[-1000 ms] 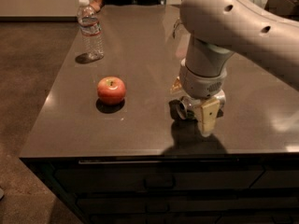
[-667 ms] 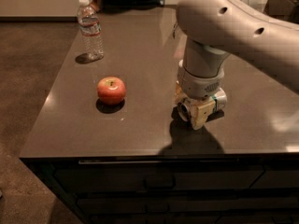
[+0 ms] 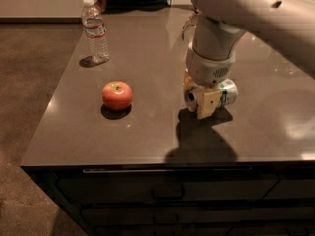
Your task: Place 7up can upright
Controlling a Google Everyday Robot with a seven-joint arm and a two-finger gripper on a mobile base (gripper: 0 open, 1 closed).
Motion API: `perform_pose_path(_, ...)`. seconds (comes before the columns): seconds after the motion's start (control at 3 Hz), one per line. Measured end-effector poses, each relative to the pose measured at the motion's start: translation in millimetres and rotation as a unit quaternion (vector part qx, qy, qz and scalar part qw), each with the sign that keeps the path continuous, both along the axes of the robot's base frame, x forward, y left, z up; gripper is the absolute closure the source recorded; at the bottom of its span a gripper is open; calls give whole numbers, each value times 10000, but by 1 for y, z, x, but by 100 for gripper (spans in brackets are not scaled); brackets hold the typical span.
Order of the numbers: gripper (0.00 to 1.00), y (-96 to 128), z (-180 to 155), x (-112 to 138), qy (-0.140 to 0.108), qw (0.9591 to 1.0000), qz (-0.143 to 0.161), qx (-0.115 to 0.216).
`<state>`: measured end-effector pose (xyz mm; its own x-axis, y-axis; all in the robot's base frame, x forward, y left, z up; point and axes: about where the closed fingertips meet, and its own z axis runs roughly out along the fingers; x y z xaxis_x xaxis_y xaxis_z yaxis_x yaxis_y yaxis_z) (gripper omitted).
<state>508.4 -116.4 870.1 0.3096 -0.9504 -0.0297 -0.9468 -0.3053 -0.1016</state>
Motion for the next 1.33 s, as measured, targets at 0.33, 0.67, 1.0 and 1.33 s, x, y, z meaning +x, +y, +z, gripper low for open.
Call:
perform_pose_path(0.33,100,12,25,20,66,9982,-302,513)
perform_pose_path(0.67,100,19,45,47,115,9908,-745,1129)
perform_pose_path(1.0,100,25,59,82,395,9620,-1572,2197)
perform_pose_path(1.33,100,30,66,98,589,9366,-1974,2835)
